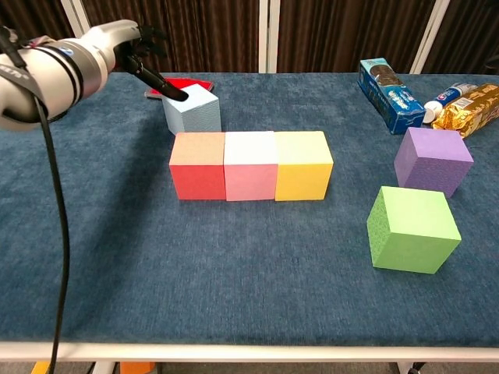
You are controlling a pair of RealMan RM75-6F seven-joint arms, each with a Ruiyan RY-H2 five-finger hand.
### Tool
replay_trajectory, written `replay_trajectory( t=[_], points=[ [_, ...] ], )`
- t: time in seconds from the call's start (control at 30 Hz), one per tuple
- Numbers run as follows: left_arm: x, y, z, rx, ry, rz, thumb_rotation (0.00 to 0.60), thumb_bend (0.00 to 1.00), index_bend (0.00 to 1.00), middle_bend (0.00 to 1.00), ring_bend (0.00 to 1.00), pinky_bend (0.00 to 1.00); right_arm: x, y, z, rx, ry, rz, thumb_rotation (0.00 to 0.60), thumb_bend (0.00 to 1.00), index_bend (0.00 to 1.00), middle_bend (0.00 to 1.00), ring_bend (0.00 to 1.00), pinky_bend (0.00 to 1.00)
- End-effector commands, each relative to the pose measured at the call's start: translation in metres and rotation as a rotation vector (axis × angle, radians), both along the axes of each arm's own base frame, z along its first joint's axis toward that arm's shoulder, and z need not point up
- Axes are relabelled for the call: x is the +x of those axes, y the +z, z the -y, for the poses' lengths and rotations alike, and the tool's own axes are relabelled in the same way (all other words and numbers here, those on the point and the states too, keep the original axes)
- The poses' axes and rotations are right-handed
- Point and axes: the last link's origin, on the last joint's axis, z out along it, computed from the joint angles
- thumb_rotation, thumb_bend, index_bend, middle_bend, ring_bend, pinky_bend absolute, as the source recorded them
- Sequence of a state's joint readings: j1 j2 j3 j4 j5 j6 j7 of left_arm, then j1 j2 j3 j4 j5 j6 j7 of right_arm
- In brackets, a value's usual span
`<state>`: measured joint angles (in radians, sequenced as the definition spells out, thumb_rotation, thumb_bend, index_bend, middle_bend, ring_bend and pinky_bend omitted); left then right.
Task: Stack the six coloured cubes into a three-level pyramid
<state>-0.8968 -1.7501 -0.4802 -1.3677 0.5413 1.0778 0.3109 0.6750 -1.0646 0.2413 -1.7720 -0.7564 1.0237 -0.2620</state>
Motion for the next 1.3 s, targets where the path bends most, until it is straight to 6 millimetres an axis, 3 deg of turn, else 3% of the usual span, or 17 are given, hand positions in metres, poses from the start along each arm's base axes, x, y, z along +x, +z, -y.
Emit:
replay_trajectory(
  t=[0.03, 0.53, 0.7, 0.87, 1.1, 1.3],
  points=[
    [-0.001, -0.013, -0.006, 0.002, 0.025, -0.04, 0.6, 0.03, 0.05, 0.14, 0.0, 0.06, -0.004, -0.002, 0.001, 0.005, -0.004, 0.005, 0.6, 0.09, 0.0, 0.12, 0.0, 0.0],
    [0.0, -0.036, -0.013, -0.063, 0.06, -0.01, 0.6, 0.03, 0.05, 0.19, 0.0, 0.06, -0.017, -0.005, 0.007, 0.005, -0.032, 0.012, 0.6, 0.09, 0.0, 0.12, 0.0, 0.0],
    [-0.005, -0.046, -0.017, -0.076, 0.087, -0.016, 0.6, 0.03, 0.05, 0.27, 0.0, 0.06, -0.021, -0.004, 0.008, 0.003, -0.043, 0.013, 0.6, 0.09, 0.0, 0.12, 0.0, 0.0],
    [-0.004, -0.048, -0.02, -0.045, 0.082, -0.027, 0.6, 0.05, 0.06, 0.42, 0.05, 0.09, -0.026, -0.004, 0.009, 0.0, -0.058, 0.019, 0.6, 0.09, 0.0, 0.12, 0.0, 0.0],
    [0.008, -0.018, -0.021, 0.026, -0.022, 0.013, 0.6, 0.13, 0.09, 0.51, 0.11, 0.13, -0.029, -0.002, 0.011, -0.008, -0.063, 0.022, 0.6, 0.09, 0.0, 0.12, 0.0, 0.0],
    [0.01, 0.029, 0.005, -0.044, -0.173, 0.08, 0.6, 0.13, 0.09, 0.52, 0.12, 0.16, -0.024, 0.003, 0.012, -0.022, -0.048, 0.03, 0.6, 0.09, 0.0, 0.12, 0.0, 0.0]
  ],
)
